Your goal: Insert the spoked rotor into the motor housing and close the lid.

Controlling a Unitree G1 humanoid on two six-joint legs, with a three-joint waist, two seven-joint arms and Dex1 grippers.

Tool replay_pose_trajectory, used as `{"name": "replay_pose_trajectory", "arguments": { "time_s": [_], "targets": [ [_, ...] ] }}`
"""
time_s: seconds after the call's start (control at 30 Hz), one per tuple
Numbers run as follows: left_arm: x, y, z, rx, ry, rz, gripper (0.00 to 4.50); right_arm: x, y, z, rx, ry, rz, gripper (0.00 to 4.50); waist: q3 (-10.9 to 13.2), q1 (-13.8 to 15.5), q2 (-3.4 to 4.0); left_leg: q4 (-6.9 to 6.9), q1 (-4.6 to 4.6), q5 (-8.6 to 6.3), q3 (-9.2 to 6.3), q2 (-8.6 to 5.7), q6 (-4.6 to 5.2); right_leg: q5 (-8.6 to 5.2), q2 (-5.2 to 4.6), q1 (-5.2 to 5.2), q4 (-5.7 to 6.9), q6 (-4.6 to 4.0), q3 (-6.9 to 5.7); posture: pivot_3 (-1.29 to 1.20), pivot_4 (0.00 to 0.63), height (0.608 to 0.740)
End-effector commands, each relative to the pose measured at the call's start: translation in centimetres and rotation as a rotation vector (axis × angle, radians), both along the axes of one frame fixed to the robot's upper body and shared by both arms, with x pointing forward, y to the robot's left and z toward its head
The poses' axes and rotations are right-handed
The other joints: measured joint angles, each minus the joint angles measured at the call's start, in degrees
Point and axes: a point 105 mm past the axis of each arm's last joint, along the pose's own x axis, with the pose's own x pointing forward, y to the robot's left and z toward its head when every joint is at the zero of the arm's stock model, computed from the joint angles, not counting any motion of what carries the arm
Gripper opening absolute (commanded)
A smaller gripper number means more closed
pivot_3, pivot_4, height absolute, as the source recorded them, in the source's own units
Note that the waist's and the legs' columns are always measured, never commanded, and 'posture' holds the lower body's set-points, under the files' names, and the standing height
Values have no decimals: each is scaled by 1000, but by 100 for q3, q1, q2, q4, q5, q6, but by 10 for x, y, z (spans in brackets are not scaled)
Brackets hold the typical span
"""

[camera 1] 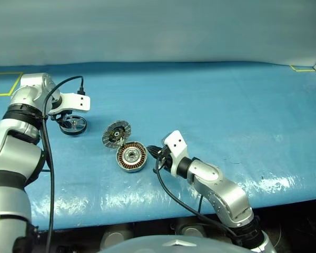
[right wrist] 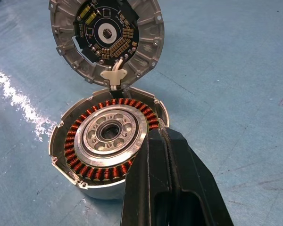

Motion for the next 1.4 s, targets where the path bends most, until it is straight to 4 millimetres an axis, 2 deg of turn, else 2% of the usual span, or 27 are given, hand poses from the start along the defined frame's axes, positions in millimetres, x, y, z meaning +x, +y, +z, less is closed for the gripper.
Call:
{"name": "replay_pose_trajectory", "arguments": {
  "time_s": [0.03, 0.13, 0.87, 1.03, 1.13, 1.23, 1.4],
  "targets": [
    [5, 1, 7, 23, -42, -18, 3259, -1, 1, 12, 28, -49, -3, 0, 0, 0, 0, 0, 0, 0, 0, 0, 0, 0, 0, 0, 0, 0, 0, 0, 150, 740],
    [4, 4, 1, 63, -26, -43, 3259, 0, 0, 12, 27, -51, -11, 0, 0, 0, -1, 2, 0, 0, 0, 0, 0, 0, 0, 0, 1, 1, 1, 0, 150, 740],
    [-5, -4, -28, 34, 49, -80, 3259, 2, -2, 12, 19, -65, -29, 0, -1, -1, -2, 38, 0, -1, 0, -1, 2, 3, 1, 5, 28, 3, 1, 0, 150, 740],
    [-5, -4, -27, 30, 50, -79, 2170, 2, -3, 13, 19, -67, -32, 0, -5, 1, 5, 61, 3, -3, 0, -1, 5, 8, 0, 18, 33, 10, 1, 0, 150, 740],
    [-3, -2, -19, 16, 17, -69, 2003, 3, -3, 13, 18, -70, -31, 0, -5, 2, 5, 82, 2, -3, 0, 1, 6, 13, 0, 23, 40, 19, 1, 0, 150, 740],
    [-3, 2, -10, 3, -6, -60, 1374, 4, -3, 14, 17, -72, -30, 0, -4, 2, 4, 93, 5, -3, 0, 4, 6, 15, -1, 24, 53, 22, 4, 0, 150, 740],
    [-14, 13, 13, -27, -37, -63, 1293, 4, -2, 14, 15, -74, -24, 0, 2, -32, -5, 89, -1, -3, 0, 10, 6, 15, 5, 8, 62, 19, 6, 0, 150, 740]
  ]
}}
